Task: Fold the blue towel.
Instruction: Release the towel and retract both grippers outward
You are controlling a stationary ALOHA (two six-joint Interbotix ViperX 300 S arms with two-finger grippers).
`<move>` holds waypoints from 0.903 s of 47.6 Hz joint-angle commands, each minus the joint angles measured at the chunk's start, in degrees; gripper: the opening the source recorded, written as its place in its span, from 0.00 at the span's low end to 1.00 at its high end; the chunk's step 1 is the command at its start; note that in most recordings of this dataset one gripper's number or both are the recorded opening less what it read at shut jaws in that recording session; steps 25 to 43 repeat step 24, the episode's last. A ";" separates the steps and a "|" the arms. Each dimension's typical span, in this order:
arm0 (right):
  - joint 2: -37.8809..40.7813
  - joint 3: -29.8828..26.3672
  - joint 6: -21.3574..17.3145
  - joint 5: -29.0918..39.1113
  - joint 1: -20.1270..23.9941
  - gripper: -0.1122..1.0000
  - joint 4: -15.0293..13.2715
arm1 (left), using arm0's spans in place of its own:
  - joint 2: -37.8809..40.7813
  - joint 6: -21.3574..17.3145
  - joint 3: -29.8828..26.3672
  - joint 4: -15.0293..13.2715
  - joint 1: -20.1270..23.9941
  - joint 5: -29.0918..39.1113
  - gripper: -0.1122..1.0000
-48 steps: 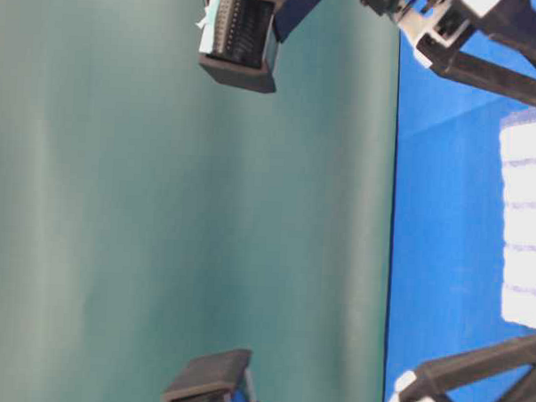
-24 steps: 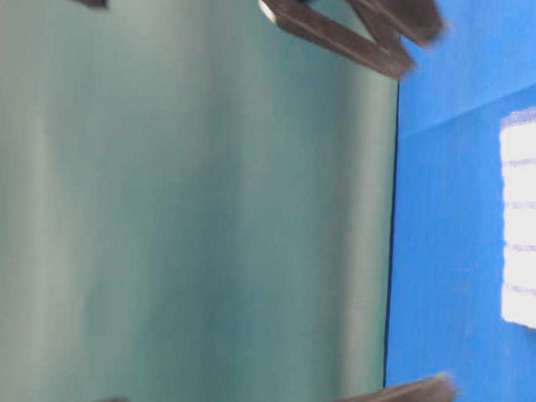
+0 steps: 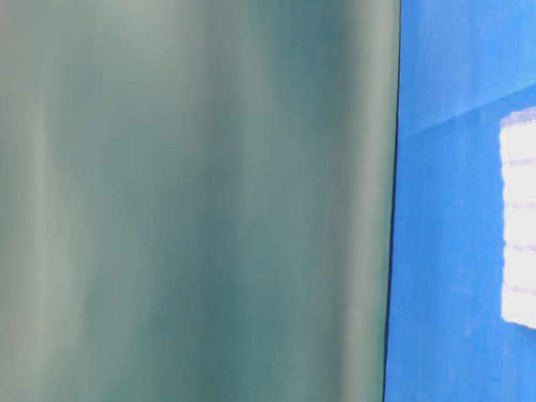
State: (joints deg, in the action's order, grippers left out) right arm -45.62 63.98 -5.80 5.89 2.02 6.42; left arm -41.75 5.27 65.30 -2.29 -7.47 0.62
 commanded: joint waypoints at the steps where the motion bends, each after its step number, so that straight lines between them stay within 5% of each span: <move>1: -4.13 1.93 0.00 0.35 -1.41 0.89 -0.88 | -4.57 -0.70 2.11 0.18 0.35 -0.62 0.72; 15: -14.77 11.07 0.00 0.26 -5.01 0.89 -1.93 | -16.17 -1.67 10.55 0.18 1.58 -0.44 0.72; 24: -14.85 12.92 -0.09 -1.85 -5.01 0.89 -1.76 | -20.13 -1.67 14.77 0.18 1.58 -1.49 0.72; 43: -14.85 12.92 -0.09 -1.85 -5.01 0.89 -1.76 | -20.13 -1.67 14.77 0.18 1.58 -1.49 0.72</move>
